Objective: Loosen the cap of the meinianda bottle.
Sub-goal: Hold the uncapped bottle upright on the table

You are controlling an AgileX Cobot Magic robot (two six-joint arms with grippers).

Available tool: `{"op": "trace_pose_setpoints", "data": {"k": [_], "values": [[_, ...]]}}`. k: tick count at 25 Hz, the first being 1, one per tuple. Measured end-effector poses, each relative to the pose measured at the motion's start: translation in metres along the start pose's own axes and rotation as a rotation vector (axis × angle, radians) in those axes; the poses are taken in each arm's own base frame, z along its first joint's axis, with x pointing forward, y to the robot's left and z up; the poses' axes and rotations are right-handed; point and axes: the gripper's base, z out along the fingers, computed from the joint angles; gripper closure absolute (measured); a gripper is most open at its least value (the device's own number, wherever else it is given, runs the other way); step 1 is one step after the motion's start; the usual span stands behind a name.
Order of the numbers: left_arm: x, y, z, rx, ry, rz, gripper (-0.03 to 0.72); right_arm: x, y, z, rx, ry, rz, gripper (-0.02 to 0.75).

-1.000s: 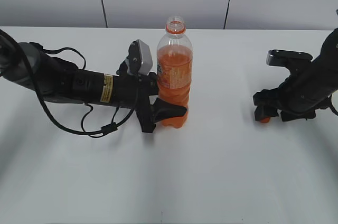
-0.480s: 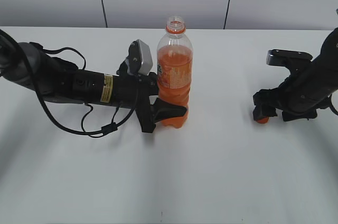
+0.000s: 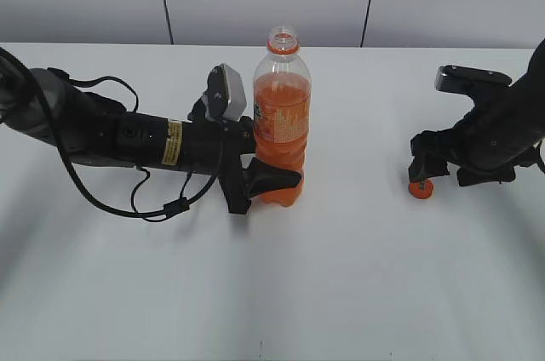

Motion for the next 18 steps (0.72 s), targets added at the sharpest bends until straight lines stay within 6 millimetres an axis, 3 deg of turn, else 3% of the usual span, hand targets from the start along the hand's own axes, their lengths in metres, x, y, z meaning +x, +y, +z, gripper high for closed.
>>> {"op": "trace_pose_setpoints", "data": {"k": [6,14,18], "values": [[-0.001,-0.001,0.0,0.006,-0.008,0.001,0.281,-0.006,0.005,-0.022,-0.012,-0.058,-0.009,0.152],[-0.001,0.0,-0.001,0.01,-0.011,0.002,0.127,-0.01,0.008,-0.042,-0.021,-0.106,-0.018,0.152],[0.002,0.003,-0.006,0.001,-0.01,-0.001,0.104,-0.012,0.01,-0.049,-0.024,-0.125,-0.021,0.152]]}}
